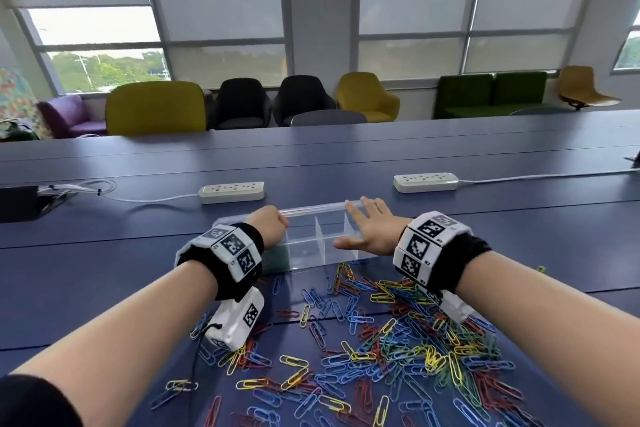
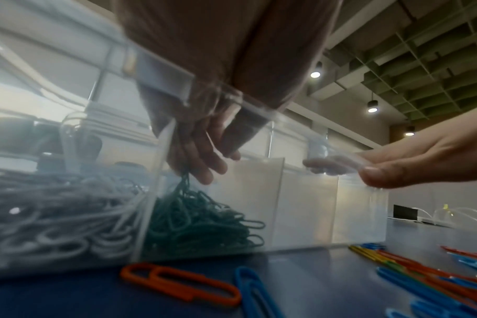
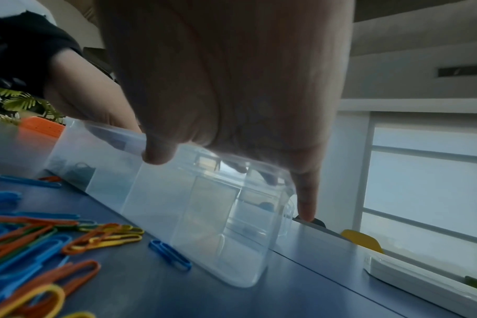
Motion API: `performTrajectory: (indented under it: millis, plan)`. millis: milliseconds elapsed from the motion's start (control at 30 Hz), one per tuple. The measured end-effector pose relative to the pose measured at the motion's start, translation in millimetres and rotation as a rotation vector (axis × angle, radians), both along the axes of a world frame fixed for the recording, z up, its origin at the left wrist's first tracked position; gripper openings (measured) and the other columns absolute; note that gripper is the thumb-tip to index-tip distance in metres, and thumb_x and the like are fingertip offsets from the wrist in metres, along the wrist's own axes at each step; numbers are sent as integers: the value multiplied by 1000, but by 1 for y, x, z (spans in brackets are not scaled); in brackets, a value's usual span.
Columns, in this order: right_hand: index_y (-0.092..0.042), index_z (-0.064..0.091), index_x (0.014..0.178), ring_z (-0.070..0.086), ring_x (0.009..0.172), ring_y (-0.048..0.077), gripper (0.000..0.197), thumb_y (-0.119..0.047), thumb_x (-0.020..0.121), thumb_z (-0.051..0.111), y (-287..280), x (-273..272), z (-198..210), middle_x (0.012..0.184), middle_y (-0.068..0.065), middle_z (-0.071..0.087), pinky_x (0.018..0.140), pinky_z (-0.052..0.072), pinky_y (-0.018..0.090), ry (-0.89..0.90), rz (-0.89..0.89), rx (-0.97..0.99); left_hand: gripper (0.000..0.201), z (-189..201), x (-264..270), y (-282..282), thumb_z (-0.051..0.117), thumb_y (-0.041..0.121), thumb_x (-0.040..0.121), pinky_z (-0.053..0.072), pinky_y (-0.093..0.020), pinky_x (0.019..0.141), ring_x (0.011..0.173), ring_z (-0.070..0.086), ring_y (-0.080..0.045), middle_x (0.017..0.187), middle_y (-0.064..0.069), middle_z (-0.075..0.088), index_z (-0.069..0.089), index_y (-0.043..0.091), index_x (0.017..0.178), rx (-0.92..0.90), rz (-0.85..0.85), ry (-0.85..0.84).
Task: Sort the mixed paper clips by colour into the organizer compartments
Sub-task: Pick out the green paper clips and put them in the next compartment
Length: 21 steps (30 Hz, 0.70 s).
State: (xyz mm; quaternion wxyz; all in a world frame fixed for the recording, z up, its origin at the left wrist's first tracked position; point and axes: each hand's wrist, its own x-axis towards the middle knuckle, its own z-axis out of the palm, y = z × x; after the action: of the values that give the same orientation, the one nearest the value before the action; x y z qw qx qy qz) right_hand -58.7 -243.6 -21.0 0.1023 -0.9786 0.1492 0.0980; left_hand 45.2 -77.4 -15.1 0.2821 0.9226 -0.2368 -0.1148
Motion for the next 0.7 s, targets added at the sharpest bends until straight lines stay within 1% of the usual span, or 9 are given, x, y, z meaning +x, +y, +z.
performTrajectory:
  millis: [133, 233, 267, 333, 400, 467, 533, 633, 700]
  plan:
    - [-23, -6, 150, -15, 144, 31, 91, -66, 85, 42, 8, -3, 7, 158, 10, -13, 116, -1, 50, 34, 42, -5, 20, 5, -5, 9, 41, 1, 91, 35, -21, 68, 103, 57, -32, 109, -18, 62, 60, 7, 94, 74, -14, -103]
    - [-20, 17, 149, 4, 144, 28, 81, -63, 86, 44, 7, -11, 21, 156, 9, 8, 116, 14, 50, -75, 79, 38, 14, 8, -8, 15, 45, 6, 89, 43, -29, 86, 105, 54, -30, 116, -13, 53, 55, 11, 96, 128, -61, -288]
    - [-18, 33, 142, 17, 140, 26, 70, -60, 87, 45, 7, -18, 29, 149, 9, 22, 114, 22, 48, -181, 87, 15, 14, 10, -13, 17, 46, 9, 89, 43, -33, 91, 102, 54, -27, 115, -9, 50, 55, 12, 99, 117, -103, -408]
    - [-16, 55, 118, 39, 115, 19, 42, -48, 92, 48, 9, -36, 40, 121, 5, 43, 102, 37, 39, -399, 146, -60, 15, 14, -31, 17, 46, 10, 92, 44, -29, 91, 90, 52, -14, 106, 0, 49, 58, 13, 101, 21, -281, -585]
    - [-14, 62, 108, 47, 94, 15, 26, -32, 95, 48, 13, -53, 42, 102, 2, 48, 90, 41, 30, -370, 253, -41, 22, 14, -56, 13, 45, 7, 93, 41, -21, 91, 87, 49, -9, 103, 2, 52, 62, 11, 106, -4, -511, -533]
    - [-18, 62, 118, 51, 94, 18, 29, -20, 97, 44, 18, -62, 32, 107, 5, 51, 89, 40, 26, -109, 334, -57, 32, 7, -74, 4, 41, 5, 93, 37, -20, 97, 103, 53, -14, 118, -3, 55, 59, 9, 119, 185, -665, -400]
    - [-27, 49, 135, 50, 107, 23, 41, -14, 97, 38, 20, -64, 15, 121, 10, 47, 100, 38, 33, 118, 350, -108, 40, -6, -81, -4, 40, 8, 92, 36, -33, 104, 118, 50, -23, 134, -9, 49, 50, 7, 131, 458, -762, -296]
    - [-41, 33, 142, 40, 122, 29, 55, -13, 95, 36, 19, -67, -2, 130, 10, 40, 106, 34, 43, 233, 343, -177, 51, -21, -81, 1, 37, 16, 94, 32, -40, 109, 131, 39, -29, 151, -7, 29, 31, 17, 145, 731, -800, -264]
    - [-43, 33, 141, 38, 125, 26, 55, -13, 95, 37, 18, -76, -1, 133, 7, 38, 106, 34, 42, 235, 358, -169, 57, -17, -83, 13, 35, 13, 95, 23, -36, 115, 139, 29, -25, 158, -3, 14, 23, 26, 149, 743, -801, -226]
